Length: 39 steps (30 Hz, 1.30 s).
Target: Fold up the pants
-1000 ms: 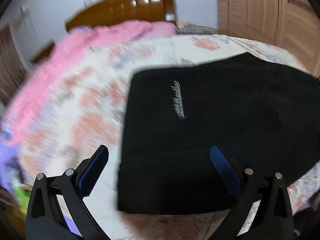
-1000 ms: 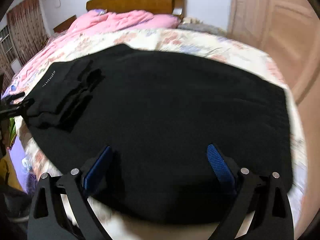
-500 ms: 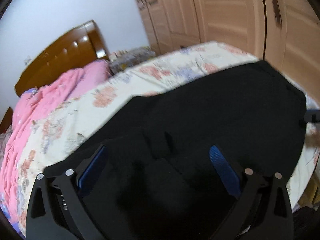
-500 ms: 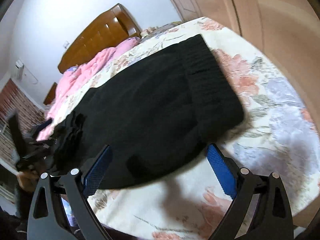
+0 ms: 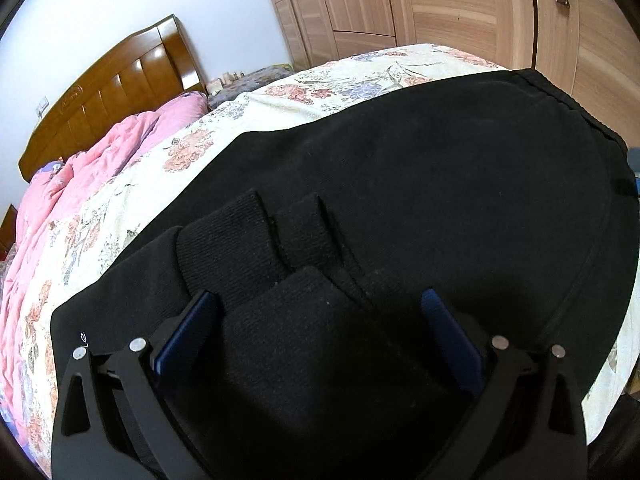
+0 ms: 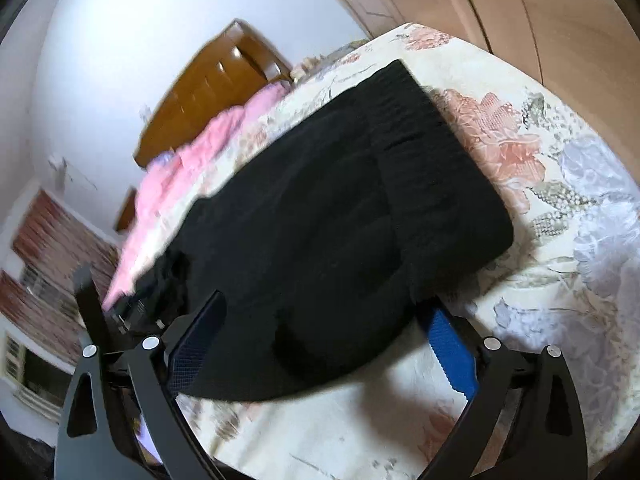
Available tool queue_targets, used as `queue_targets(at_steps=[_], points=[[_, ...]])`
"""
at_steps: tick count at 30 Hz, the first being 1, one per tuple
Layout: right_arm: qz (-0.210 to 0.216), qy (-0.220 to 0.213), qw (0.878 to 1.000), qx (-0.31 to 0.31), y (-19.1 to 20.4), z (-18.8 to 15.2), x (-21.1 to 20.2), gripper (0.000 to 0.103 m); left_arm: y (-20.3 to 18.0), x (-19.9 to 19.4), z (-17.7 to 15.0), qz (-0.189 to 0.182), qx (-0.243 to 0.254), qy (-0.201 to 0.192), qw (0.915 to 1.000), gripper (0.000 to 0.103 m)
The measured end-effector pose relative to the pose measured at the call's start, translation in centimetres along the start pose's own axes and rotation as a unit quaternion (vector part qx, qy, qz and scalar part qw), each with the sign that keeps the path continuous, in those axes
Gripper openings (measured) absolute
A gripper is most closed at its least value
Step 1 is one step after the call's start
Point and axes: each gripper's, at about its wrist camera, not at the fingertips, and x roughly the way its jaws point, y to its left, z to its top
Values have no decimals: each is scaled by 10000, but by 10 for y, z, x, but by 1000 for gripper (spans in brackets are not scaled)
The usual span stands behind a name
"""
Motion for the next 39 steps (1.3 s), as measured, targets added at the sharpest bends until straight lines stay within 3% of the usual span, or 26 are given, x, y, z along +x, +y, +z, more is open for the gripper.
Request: queue_targets(at_steps=[1, 3, 5, 9, 13, 15, 19, 23, 27, 32, 37, 39], points=[[-48, -67, 10000, 52, -1, 0, -2, 82, -1, -1, 1, 4, 0, 14, 10000, 102], [-358, -213, 9991, -95, -2, -3, -8, 47, -1, -6, 3, -26, -42, 100, 9999, 101], [-373, -323, 9986, -189, -2, -5, -14, 38, 1, -18, 14, -256, -126, 24, 9996, 101], [-676, -496, 9939, -720, 15, -9, -18, 33, -12, -40, 52, -656, -23, -226, 9976, 101], [-1255, -752, 9779, -1496, 44, -17, -22, 28, -50, -44, 111, -1190, 358, -263, 9919, 101], [-1603, -819, 9665, -1830, 55, -23, -20, 27, -84, -44, 148, -1622, 658, -182, 9844, 101], [-2116, -908, 9459, -2287, 68, -35, -14, 27, -146, -40, 198, -2146, 1196, 33, 9693, 101], [-2294, -964, 9365, -2470, 71, -41, -12, 27, -201, -32, 220, -2273, 1646, 347, 9592, 101], [-2368, -1042, 9303, -2600, 76, -44, -10, 27, -252, -21, 216, -2249, 2260, 655, 9455, 101], [-2362, -1109, 9280, -2660, 79, -45, -9, 27, -286, 8, 207, -1985, 2813, 1030, 9332, 101], [-2390, -1190, 9218, -2812, 86, -46, -8, 27, -307, 11, 203, -1457, 3511, 1147, 9178, 101], [-2396, -1221, 9197, -2861, 88, -47, -8, 27, -310, 22, 200, -994, 3730, 1226, 9143, 101]])
